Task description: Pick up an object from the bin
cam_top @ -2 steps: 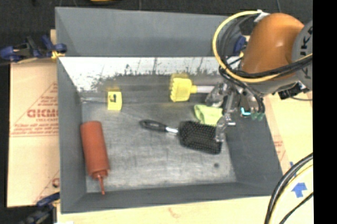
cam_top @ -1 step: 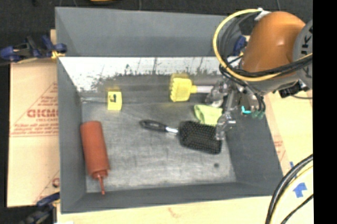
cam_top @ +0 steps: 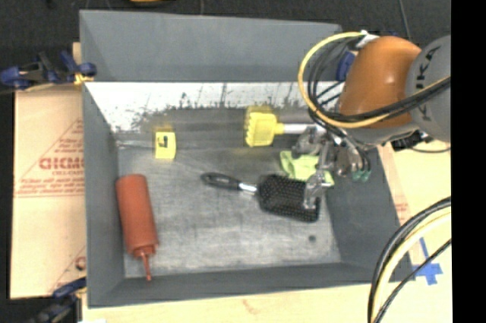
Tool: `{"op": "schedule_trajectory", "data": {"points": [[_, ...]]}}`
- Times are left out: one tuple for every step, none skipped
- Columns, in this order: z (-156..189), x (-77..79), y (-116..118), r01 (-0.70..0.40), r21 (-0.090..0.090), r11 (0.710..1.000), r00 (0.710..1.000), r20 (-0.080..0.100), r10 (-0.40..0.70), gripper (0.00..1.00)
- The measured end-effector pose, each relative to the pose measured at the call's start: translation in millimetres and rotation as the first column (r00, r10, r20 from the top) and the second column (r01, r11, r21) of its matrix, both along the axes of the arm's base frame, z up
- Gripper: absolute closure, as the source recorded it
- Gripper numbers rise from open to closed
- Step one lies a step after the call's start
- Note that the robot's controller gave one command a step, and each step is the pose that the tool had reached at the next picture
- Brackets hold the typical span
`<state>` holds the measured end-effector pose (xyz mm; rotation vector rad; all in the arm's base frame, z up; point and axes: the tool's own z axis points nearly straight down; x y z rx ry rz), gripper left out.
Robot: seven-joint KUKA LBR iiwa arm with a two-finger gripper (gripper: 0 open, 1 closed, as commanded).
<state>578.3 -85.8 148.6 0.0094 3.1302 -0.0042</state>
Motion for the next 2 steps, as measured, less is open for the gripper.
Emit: {"op": "schedule_trajectory", "data": {"points": [[-59.7,5.5,6.2,-0.010,0.000,1.000,1.000,-0.006,0.010,0.00],[-64.3,7.3,7.8,-0.008,0.001,1.000,1.000,-0.003,0.008,1.00]]}}
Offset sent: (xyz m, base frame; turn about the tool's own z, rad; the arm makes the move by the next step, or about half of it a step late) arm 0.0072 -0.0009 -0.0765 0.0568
